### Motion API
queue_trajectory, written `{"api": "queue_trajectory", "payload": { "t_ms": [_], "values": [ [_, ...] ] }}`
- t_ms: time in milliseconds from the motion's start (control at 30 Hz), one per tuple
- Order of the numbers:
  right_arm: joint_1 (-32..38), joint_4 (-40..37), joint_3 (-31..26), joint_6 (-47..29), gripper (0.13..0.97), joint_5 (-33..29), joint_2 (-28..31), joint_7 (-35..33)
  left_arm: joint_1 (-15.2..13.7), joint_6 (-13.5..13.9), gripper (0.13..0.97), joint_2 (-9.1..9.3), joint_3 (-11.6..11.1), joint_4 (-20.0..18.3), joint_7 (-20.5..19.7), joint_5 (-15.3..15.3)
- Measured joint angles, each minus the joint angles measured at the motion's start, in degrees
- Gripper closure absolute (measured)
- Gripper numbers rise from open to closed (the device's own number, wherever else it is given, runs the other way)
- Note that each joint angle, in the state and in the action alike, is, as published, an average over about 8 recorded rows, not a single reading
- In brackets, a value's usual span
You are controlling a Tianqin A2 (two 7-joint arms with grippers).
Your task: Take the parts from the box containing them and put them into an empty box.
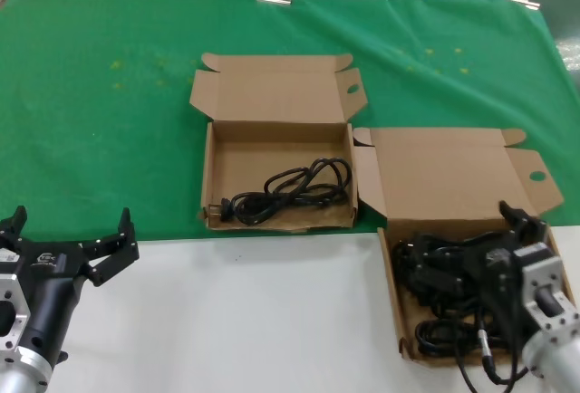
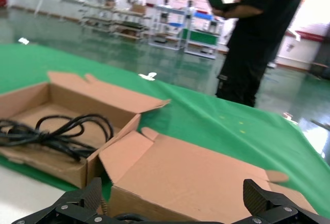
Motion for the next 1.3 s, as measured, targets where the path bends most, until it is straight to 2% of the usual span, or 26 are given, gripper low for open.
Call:
{"api": "queue_trajectory", "payload": {
  "t_ms": [400, 1300],
  "values": [
    [-9.45, 11.7, 1.45, 6.0, 0.129, 0.94, 1.43, 11.01, 0.0, 0.0, 0.132, 0.0, 0.0, 0.0, 0.01, 0.0],
    [-9.91, 12.27, 1.52, 6.29, 0.129, 0.98, 1.5, 11.54, 0.0, 0.0, 0.132, 0.0, 0.0, 0.0, 0.01, 0.0]
  ]
}}
